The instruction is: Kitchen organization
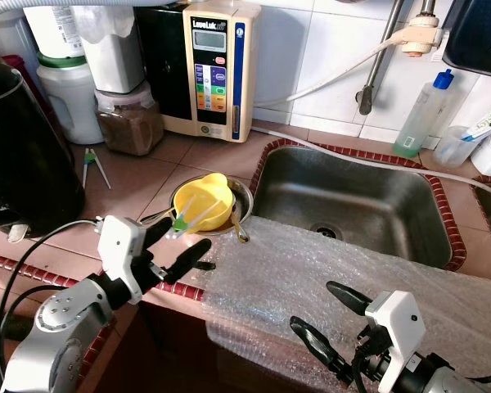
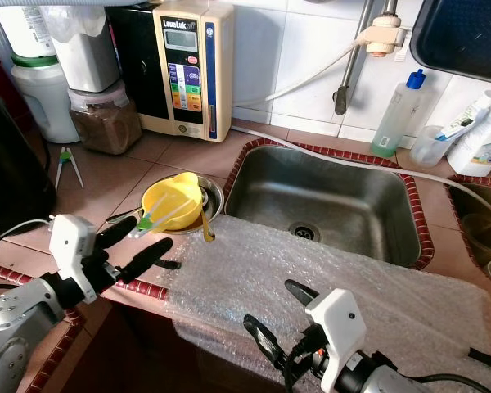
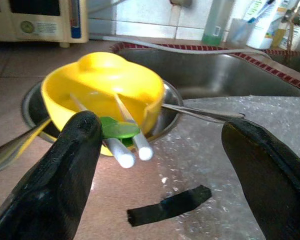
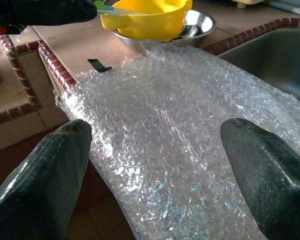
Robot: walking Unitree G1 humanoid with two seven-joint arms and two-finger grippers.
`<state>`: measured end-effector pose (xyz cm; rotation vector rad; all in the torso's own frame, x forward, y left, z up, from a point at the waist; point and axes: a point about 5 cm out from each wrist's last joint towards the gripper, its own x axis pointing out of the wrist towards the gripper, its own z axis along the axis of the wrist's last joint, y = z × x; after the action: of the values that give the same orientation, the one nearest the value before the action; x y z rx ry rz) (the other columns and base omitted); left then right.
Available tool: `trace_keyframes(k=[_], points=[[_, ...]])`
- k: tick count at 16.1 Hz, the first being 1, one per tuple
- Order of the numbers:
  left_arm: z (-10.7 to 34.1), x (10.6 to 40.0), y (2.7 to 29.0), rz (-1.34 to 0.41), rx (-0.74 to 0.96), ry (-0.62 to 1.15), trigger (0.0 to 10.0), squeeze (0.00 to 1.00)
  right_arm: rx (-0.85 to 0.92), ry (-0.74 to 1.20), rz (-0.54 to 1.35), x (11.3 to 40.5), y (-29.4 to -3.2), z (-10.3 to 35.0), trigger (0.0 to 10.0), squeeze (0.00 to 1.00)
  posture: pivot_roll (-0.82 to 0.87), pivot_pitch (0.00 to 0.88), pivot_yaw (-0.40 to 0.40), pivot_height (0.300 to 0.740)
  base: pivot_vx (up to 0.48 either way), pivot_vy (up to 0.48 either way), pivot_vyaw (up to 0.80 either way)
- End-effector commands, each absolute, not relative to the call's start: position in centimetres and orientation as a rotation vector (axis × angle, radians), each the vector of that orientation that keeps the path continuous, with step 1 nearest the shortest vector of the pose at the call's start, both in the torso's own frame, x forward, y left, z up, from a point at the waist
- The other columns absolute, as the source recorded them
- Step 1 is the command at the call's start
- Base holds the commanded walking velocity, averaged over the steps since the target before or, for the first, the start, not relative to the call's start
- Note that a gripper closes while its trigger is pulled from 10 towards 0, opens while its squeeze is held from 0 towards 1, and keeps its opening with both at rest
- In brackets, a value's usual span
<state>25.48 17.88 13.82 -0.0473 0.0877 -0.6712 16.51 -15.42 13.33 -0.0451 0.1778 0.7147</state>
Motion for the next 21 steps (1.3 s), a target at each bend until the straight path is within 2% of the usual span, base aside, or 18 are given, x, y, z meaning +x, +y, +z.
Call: trace_keyframes(k=[1, 2, 3, 11, 20, 21], points=[[13.8, 25.7, 17.6, -0.687, -0.034, 0.085, 9.7, 0.0, -0.064, 0.18, 0.709, 16.7, -15.9, 13.2, 10.0, 0.0, 0.1, 0.02, -0.024, 0.74, 0.0, 0.0, 0.0], [13.7, 25.9, 17.5, -0.682, -0.04, 0.082, 3.3, 0.0, -0.065, 0.18, 0.708, 16.7, -15.9, 13.2, 10.0, 0.0, 0.1, 0.019, -0.022, 0.74, 0.0, 0.0, 0.0], [13.6, 26.1, 17.3, -0.687, -0.041, 0.081, 0.0, 0.0, -0.066, 0.181, 0.709, 16.6, -15.8, 13.1, 10.0, 0.0, 0.1, 0.018, -0.021, 0.74, 0.0, 0.0, 0.0], [13.3, 26.5, 16.2, -0.692, -0.059, 0.074, 0.0, 0.0, -0.13, 0.158, 0.69, 16.8, -16.3, 13.3, 10.0, 0.0, 0.08, 0.011, -0.008, 0.74, 0.0, 0.0, 0.0], [13.3, 26.9, 15.7, -0.68, -0.059, 0.059, 0.0, 0.0, -0.029, 0.156, 0.815, 16.3, -14.8, 14.0, 10.0, 0.0, 0.08, 0.011, -0.002, 0.74, 0.0, 0.0, 0.0], [13.4, 27.0, 15.6, -0.676, -0.057, 0.054, 0.0, 0.0, -0.036, 0.173, 0.756, 16.4, -15.5, 13.1, 10.0, 0.0, 0.08, 0.011, -0.002, 0.74, 0.0, 0.0, 0.0]])
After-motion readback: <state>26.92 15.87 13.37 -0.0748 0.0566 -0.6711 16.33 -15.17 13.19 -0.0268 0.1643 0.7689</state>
